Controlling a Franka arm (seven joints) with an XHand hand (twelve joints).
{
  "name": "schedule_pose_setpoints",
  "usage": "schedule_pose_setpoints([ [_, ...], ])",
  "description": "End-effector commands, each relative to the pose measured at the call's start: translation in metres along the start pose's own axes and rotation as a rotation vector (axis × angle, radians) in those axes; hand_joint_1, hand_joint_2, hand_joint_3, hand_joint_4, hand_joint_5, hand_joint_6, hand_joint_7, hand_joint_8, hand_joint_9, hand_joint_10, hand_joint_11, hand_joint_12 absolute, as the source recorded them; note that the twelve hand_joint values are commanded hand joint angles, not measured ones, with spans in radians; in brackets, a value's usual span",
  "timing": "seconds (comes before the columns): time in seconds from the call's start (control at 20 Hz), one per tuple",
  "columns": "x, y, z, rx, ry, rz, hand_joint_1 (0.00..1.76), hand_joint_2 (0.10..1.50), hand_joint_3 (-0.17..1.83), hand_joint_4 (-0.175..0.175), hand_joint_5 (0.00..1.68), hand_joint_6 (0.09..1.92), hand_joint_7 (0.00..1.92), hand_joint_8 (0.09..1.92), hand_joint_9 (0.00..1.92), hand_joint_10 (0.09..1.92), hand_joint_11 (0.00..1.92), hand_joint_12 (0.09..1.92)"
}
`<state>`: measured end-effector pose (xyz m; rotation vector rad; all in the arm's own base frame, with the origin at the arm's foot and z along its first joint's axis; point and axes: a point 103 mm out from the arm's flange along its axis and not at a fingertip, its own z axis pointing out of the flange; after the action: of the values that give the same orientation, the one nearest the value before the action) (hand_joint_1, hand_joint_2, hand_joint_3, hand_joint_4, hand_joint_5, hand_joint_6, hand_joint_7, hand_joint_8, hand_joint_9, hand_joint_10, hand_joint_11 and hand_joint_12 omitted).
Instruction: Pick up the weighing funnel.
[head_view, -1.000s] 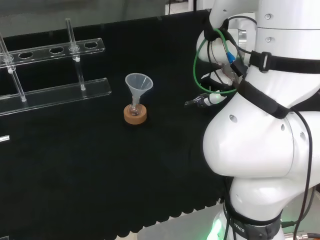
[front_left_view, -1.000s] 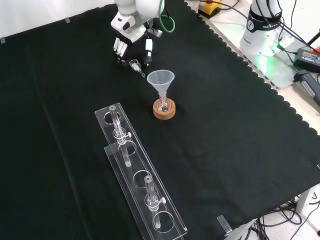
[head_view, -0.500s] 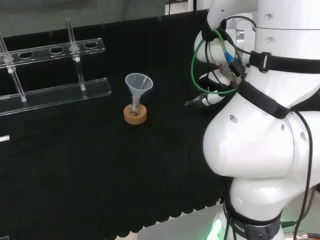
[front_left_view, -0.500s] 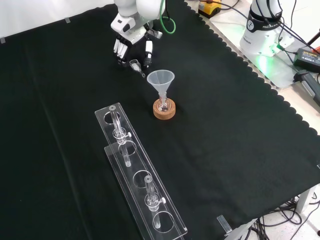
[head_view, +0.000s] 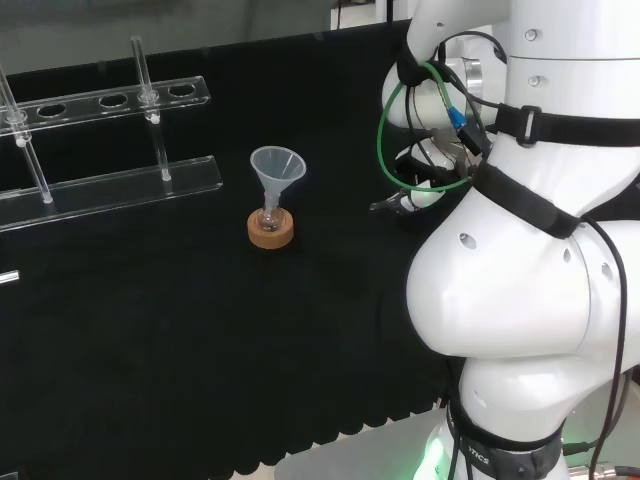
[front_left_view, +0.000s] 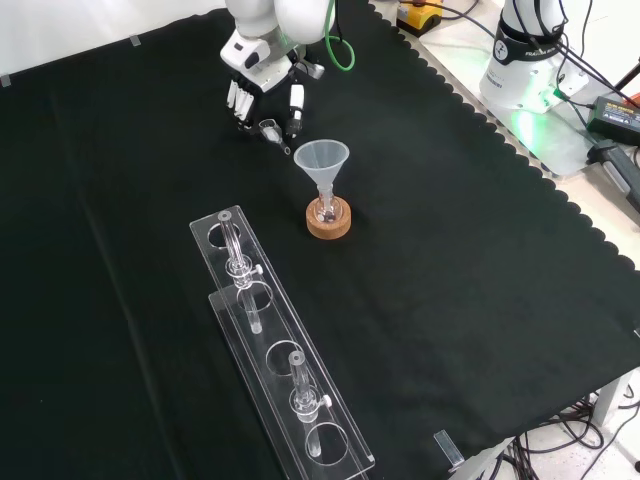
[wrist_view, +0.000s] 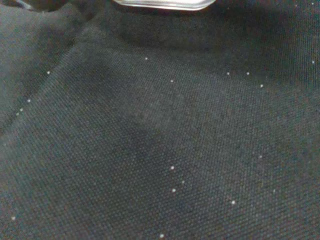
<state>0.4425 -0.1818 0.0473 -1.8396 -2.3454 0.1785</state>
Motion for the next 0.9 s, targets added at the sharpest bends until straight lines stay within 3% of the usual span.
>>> schedule_pose_setpoints([
  [0.05, 0.000, 0.000, -0.001, -0.013, 0.000, 0.000, 0.73, 0.80, 0.02, -0.175, 0.73, 1.09, 1.11, 1.08, 1.07, 0.65, 0.85, 1.20],
  [0.35, 0.000, 0.000, -0.001, -0.016, 0.006, 0.001, 0.75, 0.80, 0.03, -0.175, 0.83, 1.09, 1.19, 1.07, 1.17, 0.60, 0.93, 1.17],
  [0.9, -0.001, 0.001, 0.010, -0.001, 0.035, 0.006, 0.76, 0.80, 0.03, -0.175, 0.86, 1.09, 1.21, 1.09, 1.19, 0.60, 0.96, 1.16],
])
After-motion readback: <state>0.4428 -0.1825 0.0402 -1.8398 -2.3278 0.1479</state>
